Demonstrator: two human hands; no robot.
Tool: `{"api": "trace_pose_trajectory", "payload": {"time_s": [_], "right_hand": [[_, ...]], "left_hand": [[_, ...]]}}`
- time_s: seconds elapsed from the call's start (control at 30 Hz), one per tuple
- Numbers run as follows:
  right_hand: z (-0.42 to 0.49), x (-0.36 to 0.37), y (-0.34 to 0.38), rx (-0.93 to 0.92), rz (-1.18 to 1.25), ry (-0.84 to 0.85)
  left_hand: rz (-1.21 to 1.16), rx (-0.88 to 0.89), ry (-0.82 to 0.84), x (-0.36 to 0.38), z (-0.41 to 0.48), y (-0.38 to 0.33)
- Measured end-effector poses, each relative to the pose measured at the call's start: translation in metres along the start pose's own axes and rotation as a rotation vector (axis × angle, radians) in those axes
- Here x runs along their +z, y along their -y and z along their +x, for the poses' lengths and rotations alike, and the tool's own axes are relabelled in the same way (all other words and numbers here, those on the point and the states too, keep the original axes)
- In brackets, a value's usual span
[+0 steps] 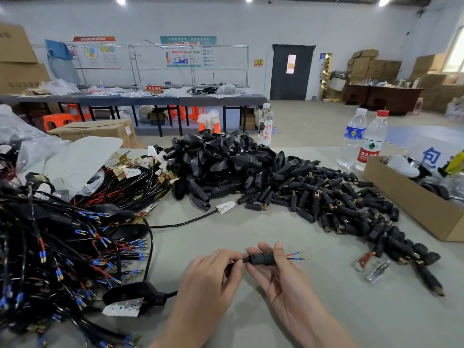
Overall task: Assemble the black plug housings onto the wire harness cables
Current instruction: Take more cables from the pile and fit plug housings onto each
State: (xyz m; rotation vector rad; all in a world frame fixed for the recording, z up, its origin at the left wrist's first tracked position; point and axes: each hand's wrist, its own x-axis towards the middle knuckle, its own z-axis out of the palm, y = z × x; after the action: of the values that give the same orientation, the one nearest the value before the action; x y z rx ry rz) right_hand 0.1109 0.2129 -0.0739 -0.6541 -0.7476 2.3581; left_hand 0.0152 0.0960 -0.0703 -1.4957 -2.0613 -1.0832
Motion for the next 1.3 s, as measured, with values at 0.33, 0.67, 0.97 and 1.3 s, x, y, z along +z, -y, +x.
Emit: {"api": "trace_pose_trajectory", "payload": {"time_s": [0.33,0.67,0.97,1.3], "right_hand": [[0.003,-0.004,-0.003,-0.105,-0.228,0.038],[0.002,-0.005,0.0,-0.178,-0.435,0.097],[0.003,-0.003,-0.003,-0.172,-0.404,0.087],[0.007,-0.009,0.005,-0.234,-0.508,0.078]], "left_hand": [[-0.032,-0.064,0.129,0.002,-0.005,0.005],[-0.123,-0.15,0.178,0.007,-0.005,0.003],[-0.123,-0.095,0.156,0.001,-0.003,-0.007],[0.0,-0.028,0.118,0.004,-0.005,-0.001]]}}
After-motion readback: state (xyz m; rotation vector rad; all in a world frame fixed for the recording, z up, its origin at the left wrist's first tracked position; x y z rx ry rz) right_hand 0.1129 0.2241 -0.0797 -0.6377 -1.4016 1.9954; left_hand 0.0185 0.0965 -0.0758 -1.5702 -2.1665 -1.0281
